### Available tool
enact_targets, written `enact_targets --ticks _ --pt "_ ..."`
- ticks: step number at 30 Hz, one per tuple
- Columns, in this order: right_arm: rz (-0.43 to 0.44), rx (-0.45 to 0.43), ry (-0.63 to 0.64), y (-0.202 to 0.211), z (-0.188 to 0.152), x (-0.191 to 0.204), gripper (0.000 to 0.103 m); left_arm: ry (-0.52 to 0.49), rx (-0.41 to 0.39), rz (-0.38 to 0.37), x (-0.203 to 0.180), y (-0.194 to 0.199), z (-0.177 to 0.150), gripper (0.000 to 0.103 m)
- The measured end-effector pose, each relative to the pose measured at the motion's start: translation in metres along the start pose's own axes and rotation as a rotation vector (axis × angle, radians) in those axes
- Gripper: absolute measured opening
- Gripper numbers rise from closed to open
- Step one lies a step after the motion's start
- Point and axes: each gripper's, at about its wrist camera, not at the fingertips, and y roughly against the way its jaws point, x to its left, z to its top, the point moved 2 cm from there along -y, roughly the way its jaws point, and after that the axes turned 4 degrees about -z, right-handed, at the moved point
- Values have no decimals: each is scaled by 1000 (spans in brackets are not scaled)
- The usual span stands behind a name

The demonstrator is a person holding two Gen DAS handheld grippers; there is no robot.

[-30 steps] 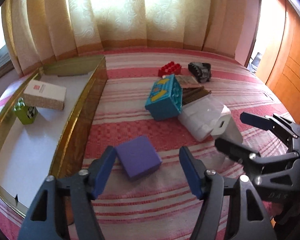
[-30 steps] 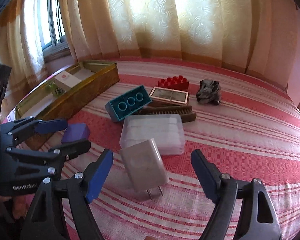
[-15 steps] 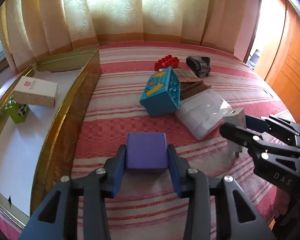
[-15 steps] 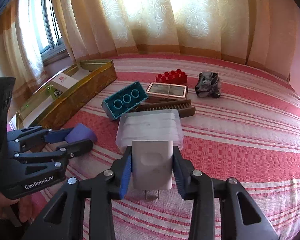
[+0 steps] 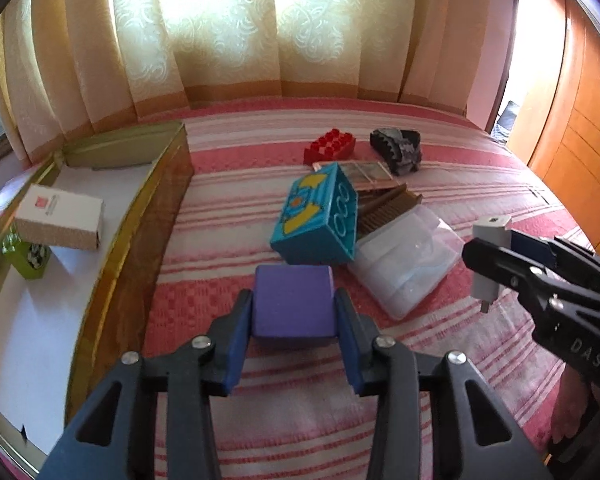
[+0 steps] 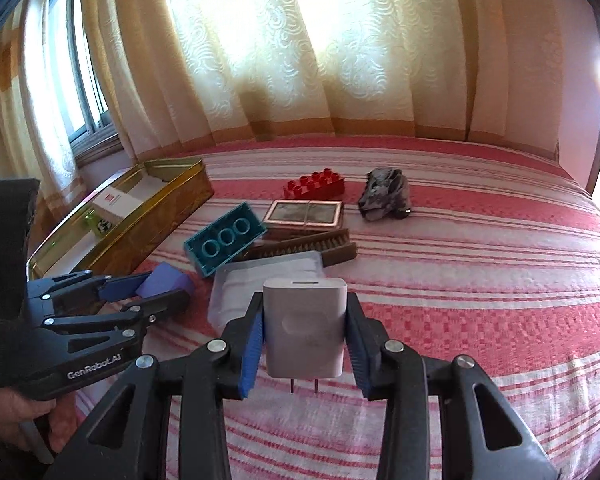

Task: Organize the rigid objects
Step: 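Lift and carry the purple cube and white adapter toward the gold tin tray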

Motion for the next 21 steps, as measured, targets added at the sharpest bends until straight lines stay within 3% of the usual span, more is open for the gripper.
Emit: enact_targets --ticks 17,21 --pt "-38 -94 -61 4 12 -12 40 10 -172 71 3 28 7 39" --pt "-47 -98 -69 2 15 -14 40 3 -175 87 3 25 10 39"
